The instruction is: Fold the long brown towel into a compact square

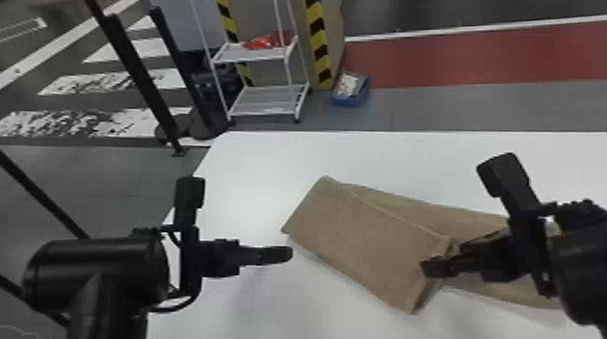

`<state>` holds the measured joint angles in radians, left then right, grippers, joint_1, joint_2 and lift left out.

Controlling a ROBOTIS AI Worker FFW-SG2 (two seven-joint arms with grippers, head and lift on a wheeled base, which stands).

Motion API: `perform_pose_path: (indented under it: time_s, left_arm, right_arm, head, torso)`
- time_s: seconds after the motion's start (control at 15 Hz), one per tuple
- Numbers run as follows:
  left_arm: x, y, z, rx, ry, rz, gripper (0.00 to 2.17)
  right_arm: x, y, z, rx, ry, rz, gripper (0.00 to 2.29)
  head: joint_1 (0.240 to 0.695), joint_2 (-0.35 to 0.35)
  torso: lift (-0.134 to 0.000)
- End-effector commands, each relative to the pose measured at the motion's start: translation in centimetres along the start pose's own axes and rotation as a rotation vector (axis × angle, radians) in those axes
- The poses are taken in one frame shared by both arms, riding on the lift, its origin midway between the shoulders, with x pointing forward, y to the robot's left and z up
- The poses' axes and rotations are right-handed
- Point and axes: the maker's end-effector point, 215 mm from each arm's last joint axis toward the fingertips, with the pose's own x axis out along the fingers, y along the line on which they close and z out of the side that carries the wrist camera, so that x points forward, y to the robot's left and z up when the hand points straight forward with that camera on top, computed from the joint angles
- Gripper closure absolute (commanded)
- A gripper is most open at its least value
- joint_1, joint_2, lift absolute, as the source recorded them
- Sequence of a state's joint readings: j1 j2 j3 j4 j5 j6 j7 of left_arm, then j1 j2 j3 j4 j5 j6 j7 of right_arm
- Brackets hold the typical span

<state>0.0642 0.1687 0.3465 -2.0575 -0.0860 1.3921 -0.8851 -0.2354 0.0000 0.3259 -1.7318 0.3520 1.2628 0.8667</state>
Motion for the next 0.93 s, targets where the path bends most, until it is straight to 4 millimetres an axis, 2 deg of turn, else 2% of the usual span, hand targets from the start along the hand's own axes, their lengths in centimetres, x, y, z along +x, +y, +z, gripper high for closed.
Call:
perform_pose_path:
  time_s: [0.0,0.4,0.67,0.87]
  left_arm:
    - [0.0,0.1,0.0,0.000,0.000,0.001,0.10]
    - [0.0,0.2,-0.1,-0.001,0.003,0.002,0.10]
    - [0.0,0.1,-0.1,-0.001,0.003,-0.001,0.10]
    - [0.0,0.1,-0.3,-0.002,0.005,0.000,0.10]
  right_arm:
    - [-0.1,0.8,-0.4,0.012,0.010,0.008,0.30]
    - [-0.5,1.3,-1.5,0.038,0.045,-0.010,0.27]
    - [-0.7,-1.1,-1.2,0.036,0.044,-0.066,0.27]
    - [-1.3,-4.1,0.6,0.029,0.000,-0.107,0.27]
  head:
    - [0.695,0.335]
    - [0.695,0.347]
    - [0.695,0.339]
    - [0.695,0.316]
  torso:
    - [-0.125]
    - [-0.125]
    - [-0.125]
    - [-0.125]
